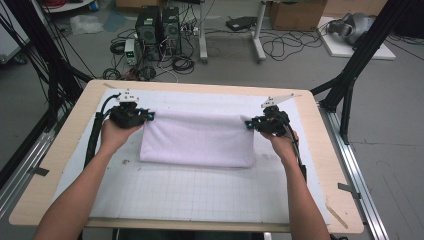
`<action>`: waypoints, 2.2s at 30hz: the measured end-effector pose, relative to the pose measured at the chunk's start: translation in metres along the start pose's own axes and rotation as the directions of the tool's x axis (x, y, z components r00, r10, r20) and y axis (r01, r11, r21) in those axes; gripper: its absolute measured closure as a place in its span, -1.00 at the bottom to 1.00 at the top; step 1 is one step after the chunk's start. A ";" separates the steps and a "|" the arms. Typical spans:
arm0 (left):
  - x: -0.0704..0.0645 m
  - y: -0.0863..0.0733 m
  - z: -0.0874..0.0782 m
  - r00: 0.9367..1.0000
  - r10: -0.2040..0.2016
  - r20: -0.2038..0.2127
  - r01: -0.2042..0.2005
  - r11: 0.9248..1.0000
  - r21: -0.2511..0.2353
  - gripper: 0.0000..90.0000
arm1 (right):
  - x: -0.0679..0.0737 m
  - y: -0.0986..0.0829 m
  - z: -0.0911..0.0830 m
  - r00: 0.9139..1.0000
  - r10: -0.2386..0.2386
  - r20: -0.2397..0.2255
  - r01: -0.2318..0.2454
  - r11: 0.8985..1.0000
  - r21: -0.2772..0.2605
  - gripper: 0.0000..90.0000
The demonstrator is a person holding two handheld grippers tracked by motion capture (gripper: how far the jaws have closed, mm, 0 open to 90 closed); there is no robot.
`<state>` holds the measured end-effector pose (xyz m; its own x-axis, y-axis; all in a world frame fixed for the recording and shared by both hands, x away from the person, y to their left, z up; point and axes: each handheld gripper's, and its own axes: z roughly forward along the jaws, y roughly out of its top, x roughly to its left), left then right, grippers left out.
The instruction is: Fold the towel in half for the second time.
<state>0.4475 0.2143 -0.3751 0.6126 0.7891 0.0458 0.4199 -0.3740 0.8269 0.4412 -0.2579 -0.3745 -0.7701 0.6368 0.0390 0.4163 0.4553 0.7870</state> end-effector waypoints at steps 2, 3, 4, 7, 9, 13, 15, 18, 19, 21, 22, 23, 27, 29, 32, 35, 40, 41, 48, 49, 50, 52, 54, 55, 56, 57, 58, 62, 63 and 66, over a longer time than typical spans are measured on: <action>0.005 -0.001 0.006 0.999 -0.032 -0.023 0.032 0.999 0.005 0.29 | -0.010 0.000 0.008 0.998 0.060 0.005 -0.060 0.998 0.005 0.32; 0.006 -0.003 0.008 0.999 -0.031 -0.017 0.032 0.999 0.022 0.25 | -0.012 -0.002 0.011 0.997 0.078 0.014 -0.078 0.997 0.008 0.29; 0.006 -0.005 0.009 1.000 -0.024 -0.011 0.024 0.999 0.043 0.22 | -0.013 -0.004 0.013 0.996 0.092 0.004 -0.092 0.996 0.014 0.25; 0.002 -0.016 0.008 1.000 -0.020 0.021 0.018 0.998 0.053 0.19 | -0.011 -0.011 0.017 0.995 0.097 -0.009 -0.097 0.995 0.038 0.20; -0.002 -0.024 0.007 0.999 -0.022 0.044 0.020 0.998 0.055 0.19 | -0.008 -0.016 0.019 0.995 0.099 -0.017 -0.098 0.994 0.045 0.18; -0.014 -0.036 0.002 0.997 0.000 0.081 -0.004 0.998 0.060 0.18 | 0.000 -0.020 0.019 0.995 0.092 -0.023 -0.091 0.994 0.062 0.11; -0.017 -0.037 -0.001 0.995 0.002 0.104 -0.010 0.997 0.074 0.14 | 0.004 -0.020 0.017 0.996 0.087 -0.026 -0.086 0.995 0.049 0.07; -0.025 -0.035 -0.009 0.991 0.012 0.134 -0.016 0.999 0.028 0.06 | 0.010 -0.018 0.015 0.995 0.088 -0.038 -0.086 0.995 0.048 -0.02; -0.028 -0.034 -0.011 0.991 0.022 0.135 -0.025 0.999 0.020 0.04 | 0.013 -0.017 0.015 0.996 0.077 -0.034 -0.076 0.996 0.041 -0.06; -0.031 -0.033 -0.014 0.990 0.031 0.141 -0.033 0.999 0.014 -0.05 | 0.016 -0.016 0.014 0.997 0.070 -0.032 -0.069 0.997 0.031 -0.11; -0.032 -0.033 -0.016 0.989 0.036 0.146 -0.037 0.999 0.006 -0.06 | 0.018 -0.016 0.014 0.997 0.068 -0.030 -0.067 0.997 0.037 -0.14; -0.033 -0.034 -0.017 0.989 0.038 0.145 -0.038 0.999 0.002 -0.06 | 0.019 -0.016 0.014 0.997 0.066 -0.026 -0.065 0.997 0.035 -0.16; -0.031 -0.037 -0.021 0.989 0.027 0.143 -0.028 1.000 0.003 -0.10 | 0.024 -0.015 0.012 0.997 0.069 -0.027 -0.068 0.997 0.039 -0.29; -0.031 -0.039 -0.023 0.989 0.016 0.146 -0.017 1.000 0.001 -0.11 | 0.026 -0.016 0.010 0.997 0.068 -0.019 -0.068 0.997 0.026 -0.33; -0.031 -0.042 -0.026 0.990 0.011 0.141 -0.012 1.000 0.005 -0.15 | 0.028 -0.019 0.006 0.997 0.070 -0.018 -0.070 0.997 0.013 -0.40; -0.031 -0.045 -0.029 0.992 0.010 0.128 -0.009 1.000 -0.006 -0.21 | 0.030 -0.020 0.003 0.998 0.064 -0.005 -0.064 0.998 0.006 -0.48; -0.030 -0.049 -0.037 0.993 -0.001 0.119 0.002 1.000 -0.011 -0.29 | 0.036 -0.021 -0.002 0.999 0.054 0.002 -0.054 0.999 -0.008 -0.54; -0.029 -0.050 -0.039 0.993 -0.003 0.119 0.004 1.000 -0.013 -0.29 | 0.037 -0.021 -0.003 0.999 0.051 0.002 -0.051 0.999 -0.009 -0.55; -0.028 -0.054 -0.049 0.994 0.003 0.108 -0.002 1.000 -0.012 -0.34 | 0.043 -0.022 -0.010 0.998 0.059 -0.001 -0.059 0.998 -0.023 -0.66; -0.028 -0.055 -0.050 0.994 0.001 0.107 0.001 1.000 -0.014 -0.34 | 0.044 -0.023 -0.011 0.998 0.055 0.003 -0.055 0.998 -0.030 -0.66; -0.028 -0.055 -0.052 0.994 0.002 0.108 -0.001 1.000 -0.015 -0.34 | 0.045 -0.023 -0.011 0.999 0.052 0.003 -0.052 0.998 -0.026 -0.68; -0.027 -0.057 -0.054 0.995 -0.002 0.105 0.004 1.000 -0.015 -0.35 | 0.046 -0.023 -0.014 0.998 0.060 0.004 -0.060 0.998 -0.024 -0.70; -0.027 -0.060 -0.057 0.995 -0.003 0.104 0.004 1.000 -0.012 -0.36 | 0.047 -0.024 -0.017 0.998 0.059 0.005 -0.058 0.998 -0.036 -0.72; -0.027 -0.061 -0.058 0.995 -0.003 0.103 0.004 1.000 -0.011 -0.36 | 0.048 -0.024 -0.018 0.998 0.061 0.004 -0.061 0.997 -0.039 -0.72; -0.027 -0.062 -0.059 0.995 -0.006 0.102 0.007 1.000 -0.013 -0.37 | 0.049 -0.025 -0.019 0.998 0.059 0.006 -0.058 0.998 -0.040 -0.73; -0.027 -0.063 -0.061 0.995 -0.008 0.100 0.009 1.000 -0.015 -0.37 | 0.050 -0.025 -0.020 0.998 0.057 0.003 -0.057 0.998 -0.035 -0.73; -0.026 -0.064 -0.062 0.995 -0.009 0.099 0.011 1.000 -0.017 -0.37 | 0.051 -0.026 -0.021 0.998 0.057 0.005 -0.056 0.998 -0.036 -0.73; -0.027 -0.066 -0.068 0.995 -0.007 0.099 0.009 1.000 -0.018 -0.38 | 0.054 -0.030 -0.026 0.999 0.052 0.014 -0.052 0.998 -0.041 -0.73; -0.027 -0.066 -0.069 0.995 -0.008 0.099 0.010 1.000 -0.021 -0.38 | 0.054 -0.031 -0.027 0.999 0.052 0.013 -0.051 0.998 -0.044 -0.73; -0.028 -0.067 -0.073 0.995 -0.007 0.097 0.009 1.000 -0.029 -0.39 | 0.055 -0.036 -0.030 0.998 0.056 0.017 -0.055 0.998 -0.042 -0.73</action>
<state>0.3532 0.2534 -0.3906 0.6721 0.7403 -0.0145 0.4063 -0.3524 0.8431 0.3696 -0.2579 -0.3820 -0.7374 0.6716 0.0721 0.4373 0.3932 0.8088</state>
